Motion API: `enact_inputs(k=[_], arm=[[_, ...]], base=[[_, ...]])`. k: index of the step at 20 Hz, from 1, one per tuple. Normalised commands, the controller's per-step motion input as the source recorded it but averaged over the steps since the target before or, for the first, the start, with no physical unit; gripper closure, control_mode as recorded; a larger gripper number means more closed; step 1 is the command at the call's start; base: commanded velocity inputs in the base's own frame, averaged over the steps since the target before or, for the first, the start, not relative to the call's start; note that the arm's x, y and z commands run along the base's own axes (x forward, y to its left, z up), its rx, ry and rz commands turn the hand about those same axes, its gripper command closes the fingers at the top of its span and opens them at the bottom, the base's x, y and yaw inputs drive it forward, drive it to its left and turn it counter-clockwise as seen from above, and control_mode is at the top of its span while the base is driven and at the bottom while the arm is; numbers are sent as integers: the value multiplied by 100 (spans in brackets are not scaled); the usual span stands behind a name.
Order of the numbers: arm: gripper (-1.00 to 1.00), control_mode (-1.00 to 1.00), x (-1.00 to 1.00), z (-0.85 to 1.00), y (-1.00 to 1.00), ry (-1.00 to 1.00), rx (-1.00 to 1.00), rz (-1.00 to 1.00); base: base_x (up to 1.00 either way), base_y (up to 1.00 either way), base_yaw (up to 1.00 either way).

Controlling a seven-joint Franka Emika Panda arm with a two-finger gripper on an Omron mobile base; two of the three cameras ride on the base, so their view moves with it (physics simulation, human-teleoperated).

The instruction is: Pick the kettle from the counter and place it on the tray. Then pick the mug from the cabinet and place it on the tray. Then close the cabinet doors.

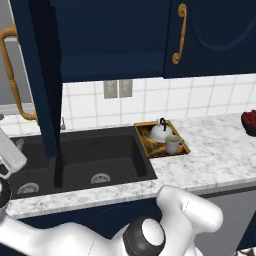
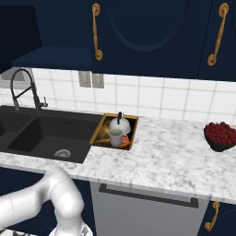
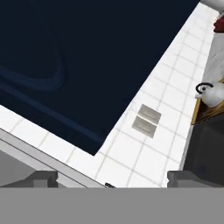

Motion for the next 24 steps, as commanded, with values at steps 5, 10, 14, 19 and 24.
enact_inputs(k=[5, 10, 14, 19, 24], arm=[[-100, -100, 28, 32, -42, -6, 2, -7], [-100, -100, 1, 39, -88, -18, 0, -7], [-100, -100, 0, 49, -100, -14, 5, -3], [-100, -100, 0, 40, -100, -6, 7, 0], [-100, -100, 6, 27, -100, -3, 9, 0]], base=[[0, 0, 0], [0, 0, 0], [0, 0, 0], [0, 0, 0], [0, 0, 0]])
